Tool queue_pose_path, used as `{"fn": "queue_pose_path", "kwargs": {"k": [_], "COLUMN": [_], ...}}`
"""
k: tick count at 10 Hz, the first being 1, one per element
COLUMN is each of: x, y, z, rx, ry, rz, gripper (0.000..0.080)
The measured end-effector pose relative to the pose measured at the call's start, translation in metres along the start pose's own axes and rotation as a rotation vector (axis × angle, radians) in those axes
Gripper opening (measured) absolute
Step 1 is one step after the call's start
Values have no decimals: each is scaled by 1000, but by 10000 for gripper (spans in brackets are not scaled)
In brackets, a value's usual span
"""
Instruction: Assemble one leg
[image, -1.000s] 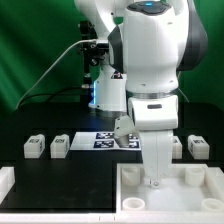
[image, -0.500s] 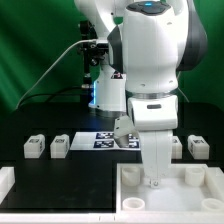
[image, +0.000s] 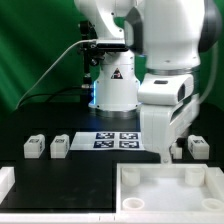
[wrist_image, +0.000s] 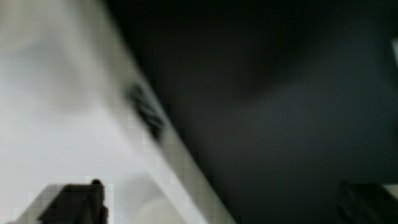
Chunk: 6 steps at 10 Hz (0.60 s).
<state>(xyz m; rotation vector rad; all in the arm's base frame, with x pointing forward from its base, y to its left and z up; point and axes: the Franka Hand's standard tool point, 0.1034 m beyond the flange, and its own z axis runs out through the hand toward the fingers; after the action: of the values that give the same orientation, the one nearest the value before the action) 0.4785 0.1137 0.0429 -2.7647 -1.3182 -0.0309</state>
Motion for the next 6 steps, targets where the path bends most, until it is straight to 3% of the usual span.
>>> {"fn": "queue_pose_path", "kwargs": {"k": [1,3,5,6], "x": [9,4,8,11], "y": [-10,-5,-10,-23], "z": [0,1,2,4], "rx": [-3,11,24,28], "ry": [10,17,19,23], "rz": [86,288,498,633], "gripper": [649,649,649,649]}}
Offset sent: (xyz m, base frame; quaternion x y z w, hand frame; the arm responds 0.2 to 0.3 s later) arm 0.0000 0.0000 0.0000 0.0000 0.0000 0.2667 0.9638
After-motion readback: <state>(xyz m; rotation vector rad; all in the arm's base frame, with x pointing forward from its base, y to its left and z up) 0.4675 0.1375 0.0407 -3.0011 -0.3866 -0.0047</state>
